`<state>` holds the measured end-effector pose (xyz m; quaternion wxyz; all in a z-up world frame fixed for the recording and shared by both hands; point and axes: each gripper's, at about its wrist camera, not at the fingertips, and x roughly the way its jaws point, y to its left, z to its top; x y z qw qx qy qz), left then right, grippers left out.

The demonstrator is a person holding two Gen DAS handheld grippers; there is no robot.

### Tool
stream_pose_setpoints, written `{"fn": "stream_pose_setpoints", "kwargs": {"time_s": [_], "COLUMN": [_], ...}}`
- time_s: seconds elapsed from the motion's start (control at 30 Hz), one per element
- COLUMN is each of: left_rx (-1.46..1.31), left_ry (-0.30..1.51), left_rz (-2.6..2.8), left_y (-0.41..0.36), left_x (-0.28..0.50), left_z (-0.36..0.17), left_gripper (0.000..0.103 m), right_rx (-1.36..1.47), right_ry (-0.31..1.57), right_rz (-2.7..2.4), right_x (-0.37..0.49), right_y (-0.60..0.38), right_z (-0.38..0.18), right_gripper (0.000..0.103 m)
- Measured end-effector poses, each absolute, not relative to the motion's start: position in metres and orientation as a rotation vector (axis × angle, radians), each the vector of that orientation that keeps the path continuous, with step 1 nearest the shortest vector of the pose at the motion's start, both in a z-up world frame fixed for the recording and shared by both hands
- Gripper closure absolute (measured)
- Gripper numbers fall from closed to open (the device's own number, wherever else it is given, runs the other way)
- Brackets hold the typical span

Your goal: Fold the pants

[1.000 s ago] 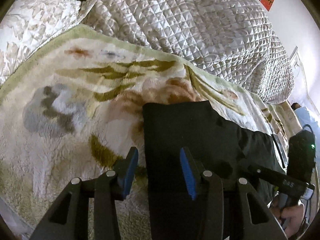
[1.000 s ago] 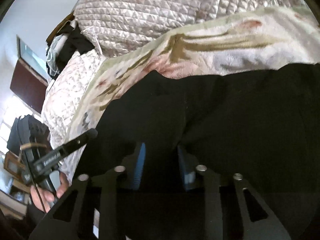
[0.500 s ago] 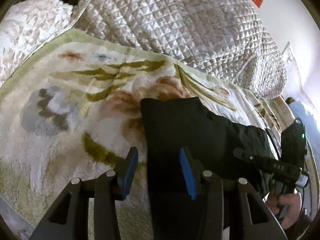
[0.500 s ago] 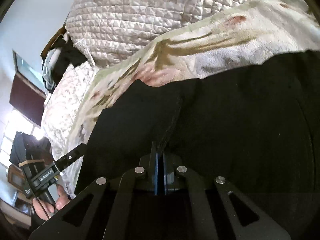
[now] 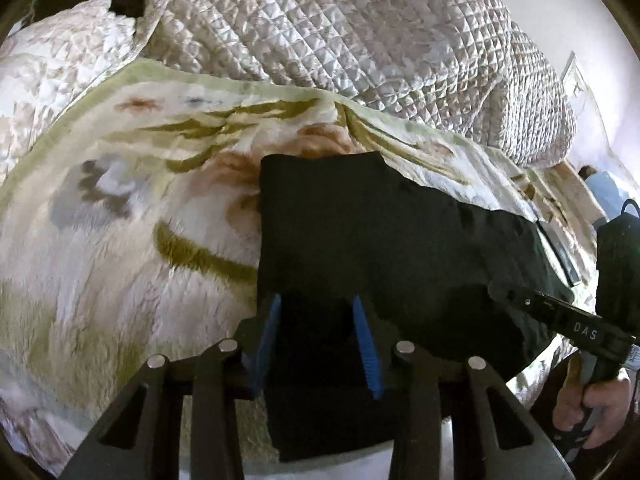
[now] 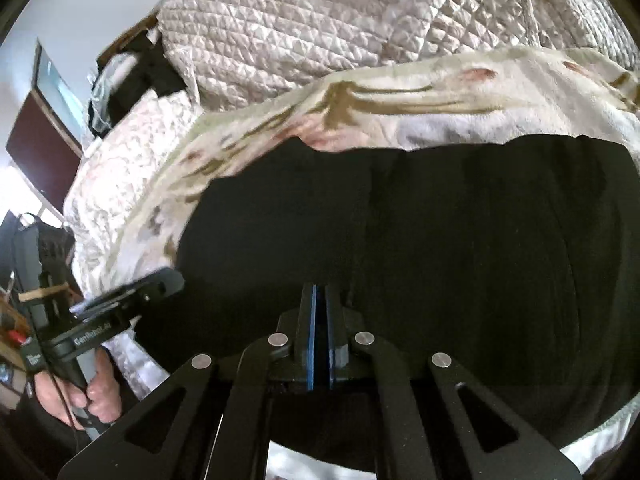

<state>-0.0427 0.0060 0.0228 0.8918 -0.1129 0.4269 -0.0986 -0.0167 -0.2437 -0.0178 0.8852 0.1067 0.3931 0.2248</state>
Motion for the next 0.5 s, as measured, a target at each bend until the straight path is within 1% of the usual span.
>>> {"fn": "stream_pose_setpoints", "kwargs": {"time_s": [0.1, 0.23, 0.37, 0.5], "left_rx": [-0.248, -0.261, -0.265, -0.283], "left_ry": [0.897, 0.888, 0.981, 0.968], "left_rz": [-0.205, -0.226, -0.199, -0.206], "left_y": [0.009, 0.006, 0.007, 0.009], "left_x": [-0.037, -0.009, 0.029, 0.032], "left_z": [0.027, 0.036, 0.018, 0.022], "left_gripper": [0.064, 0.064, 0.064, 0.064], "right_rx": [0.226, 0.203, 0.238, 0.236], "right_ry": [0.801, 0.854, 0.852, 0.813], "right_rz": [0.472, 0.458, 0.461, 0.440], "right_x": [-0.015, -0.012, -0.010, -0.005], "right_y": [-0.243, -0.239, -0.243, -0.243], "right_z": [-0.015, -0.022, -0.023, -0.014], "right_gripper": [0.100, 0.100, 0.100, 0.100]}}
